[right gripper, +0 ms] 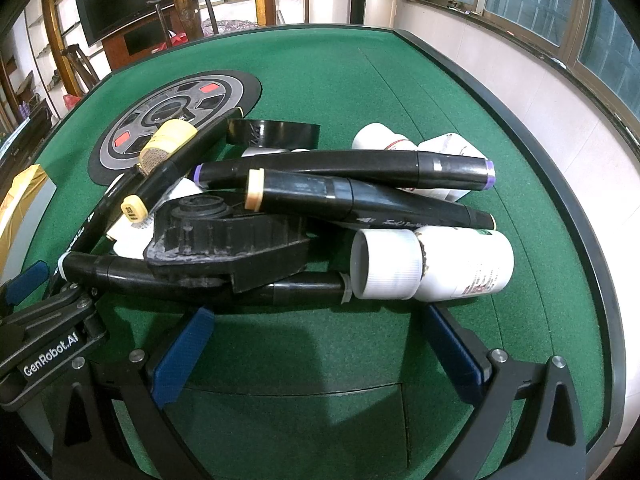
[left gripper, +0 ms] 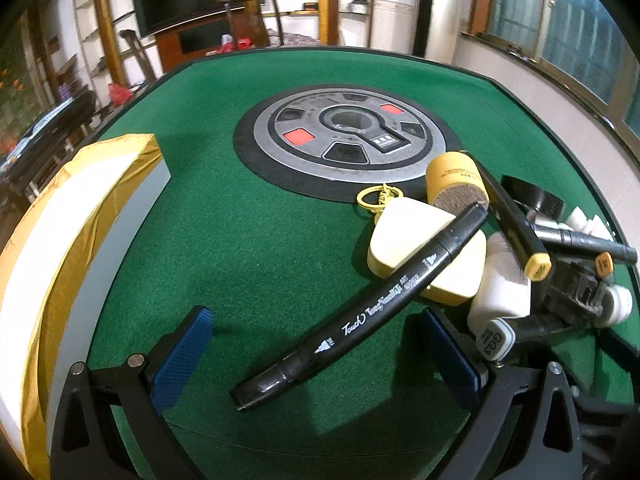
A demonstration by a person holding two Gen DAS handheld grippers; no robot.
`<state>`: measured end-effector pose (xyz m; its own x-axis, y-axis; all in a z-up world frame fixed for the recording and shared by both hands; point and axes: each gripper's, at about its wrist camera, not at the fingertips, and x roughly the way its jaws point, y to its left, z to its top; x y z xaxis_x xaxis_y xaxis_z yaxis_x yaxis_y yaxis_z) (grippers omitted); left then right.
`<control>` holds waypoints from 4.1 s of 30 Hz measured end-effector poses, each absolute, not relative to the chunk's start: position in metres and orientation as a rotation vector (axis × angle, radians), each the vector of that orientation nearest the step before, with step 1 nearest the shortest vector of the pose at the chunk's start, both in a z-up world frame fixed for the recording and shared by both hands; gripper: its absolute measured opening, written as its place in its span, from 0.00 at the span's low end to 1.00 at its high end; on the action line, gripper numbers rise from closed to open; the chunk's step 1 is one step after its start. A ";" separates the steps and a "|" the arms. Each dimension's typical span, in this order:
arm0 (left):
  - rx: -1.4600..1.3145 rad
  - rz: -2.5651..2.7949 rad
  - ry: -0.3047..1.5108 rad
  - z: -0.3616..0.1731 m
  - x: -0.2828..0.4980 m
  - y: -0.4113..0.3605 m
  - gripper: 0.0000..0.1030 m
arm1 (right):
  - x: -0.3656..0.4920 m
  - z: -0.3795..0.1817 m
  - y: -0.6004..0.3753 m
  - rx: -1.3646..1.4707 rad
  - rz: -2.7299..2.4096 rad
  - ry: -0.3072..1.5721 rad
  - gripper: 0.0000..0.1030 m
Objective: Organize rigid objects
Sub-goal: 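Grasp the black Touch marker with the left tool and lift it, then hold the marker in the left tool while the right tool grasps another black marker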
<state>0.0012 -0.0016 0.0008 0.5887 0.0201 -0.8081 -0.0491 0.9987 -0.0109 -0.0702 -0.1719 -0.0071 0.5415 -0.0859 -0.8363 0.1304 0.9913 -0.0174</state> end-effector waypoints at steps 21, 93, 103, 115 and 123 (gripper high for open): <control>0.028 -0.078 1.002 0.003 -0.018 0.006 1.00 | -0.062 -0.007 -0.170 0.055 -0.135 1.023 1.00; 0.155 -0.297 0.935 0.025 -0.015 -0.005 0.16 | -0.107 0.033 -0.237 0.294 -0.193 0.605 1.00; -0.071 -0.373 0.871 0.059 -0.064 0.059 0.16 | -0.102 0.043 -0.233 0.277 -0.156 0.660 1.00; -0.152 -0.419 0.801 0.079 -0.103 0.100 0.16 | -0.021 0.078 -0.171 0.253 0.129 0.885 0.90; -0.192 -0.395 0.801 0.075 -0.103 0.125 0.16 | 0.018 0.052 -0.129 0.177 0.141 1.047 0.47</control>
